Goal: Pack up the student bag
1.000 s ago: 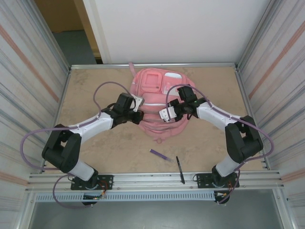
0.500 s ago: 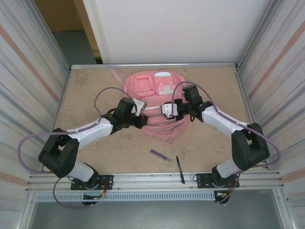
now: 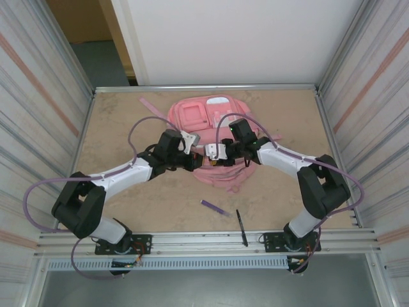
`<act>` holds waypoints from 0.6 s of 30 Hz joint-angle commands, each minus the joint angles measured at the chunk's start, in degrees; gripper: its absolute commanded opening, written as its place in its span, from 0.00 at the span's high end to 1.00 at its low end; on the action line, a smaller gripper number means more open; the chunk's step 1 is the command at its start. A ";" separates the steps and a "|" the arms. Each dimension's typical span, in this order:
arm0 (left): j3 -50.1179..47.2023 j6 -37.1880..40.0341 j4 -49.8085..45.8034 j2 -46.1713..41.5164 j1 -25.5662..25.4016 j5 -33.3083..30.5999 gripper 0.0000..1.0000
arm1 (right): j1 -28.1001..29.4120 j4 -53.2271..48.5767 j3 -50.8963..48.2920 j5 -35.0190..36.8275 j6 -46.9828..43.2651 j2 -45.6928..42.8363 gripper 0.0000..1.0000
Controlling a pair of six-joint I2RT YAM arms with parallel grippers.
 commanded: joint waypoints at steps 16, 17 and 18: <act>-0.95 19.75 -11.81 -3.41 11.96 -20.89 1.00 | 1.51 -4.43 -0.42 2.84 -10.17 -5.02 1.00; -0.53 18.84 -11.29 -2.13 13.60 -18.70 1.00 | 1.65 -4.49 -0.37 2.81 -10.47 -4.89 1.00; 0.22 17.60 -11.88 -0.75 15.43 -15.38 1.00 | 1.91 -4.94 -0.17 2.95 -10.83 -4.76 1.00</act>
